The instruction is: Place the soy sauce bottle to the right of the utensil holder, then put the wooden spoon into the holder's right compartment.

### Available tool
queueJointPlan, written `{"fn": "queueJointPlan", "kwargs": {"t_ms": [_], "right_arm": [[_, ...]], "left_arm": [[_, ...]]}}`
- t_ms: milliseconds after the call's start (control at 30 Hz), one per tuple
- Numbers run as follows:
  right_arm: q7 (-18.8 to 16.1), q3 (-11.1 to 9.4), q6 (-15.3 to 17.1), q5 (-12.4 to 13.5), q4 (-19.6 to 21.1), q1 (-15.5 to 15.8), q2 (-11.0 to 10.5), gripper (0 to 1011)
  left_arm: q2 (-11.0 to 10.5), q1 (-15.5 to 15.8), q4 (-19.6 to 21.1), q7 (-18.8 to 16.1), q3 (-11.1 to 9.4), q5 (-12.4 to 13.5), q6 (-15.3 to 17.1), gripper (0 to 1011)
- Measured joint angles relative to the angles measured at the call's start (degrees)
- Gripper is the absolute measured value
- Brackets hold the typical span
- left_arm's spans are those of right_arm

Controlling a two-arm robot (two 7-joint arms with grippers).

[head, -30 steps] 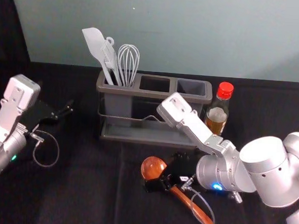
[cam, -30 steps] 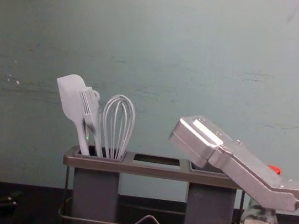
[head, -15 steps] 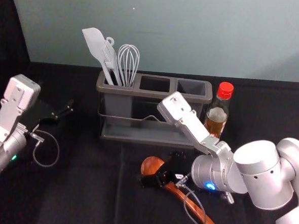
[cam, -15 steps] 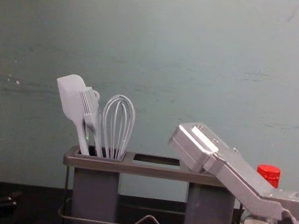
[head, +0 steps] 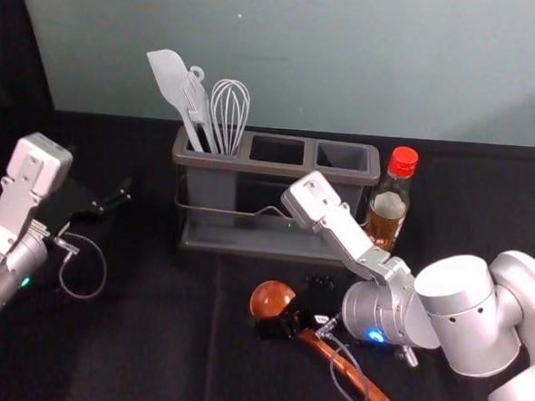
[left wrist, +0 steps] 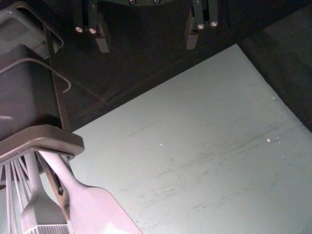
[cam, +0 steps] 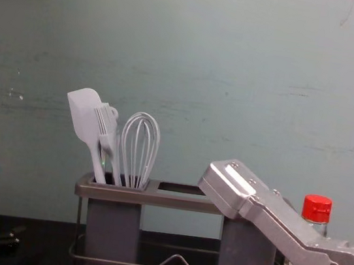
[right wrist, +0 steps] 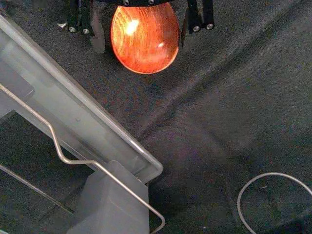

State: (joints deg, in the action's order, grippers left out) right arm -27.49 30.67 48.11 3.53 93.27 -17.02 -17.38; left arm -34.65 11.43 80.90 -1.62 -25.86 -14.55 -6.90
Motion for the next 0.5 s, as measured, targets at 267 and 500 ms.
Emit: {"fn": "queueJointPlan", "kwargs": {"t_ms": [267, 500], "right_arm": [[-0.5, -0.3, -0.1, -0.6, 0.1, 0.2, 0.1, 1002], [-1.0, -0.1, -0.1, -1.3, -0.1, 0.1, 0.2, 1002]], "left_arm": [[0.0, 0.0, 0.0, 0.0, 0.0, 0.0, 0.0, 1005], [0.0, 0.0, 0.0, 0.0, 0.0, 0.0, 0.0, 1005]]}}
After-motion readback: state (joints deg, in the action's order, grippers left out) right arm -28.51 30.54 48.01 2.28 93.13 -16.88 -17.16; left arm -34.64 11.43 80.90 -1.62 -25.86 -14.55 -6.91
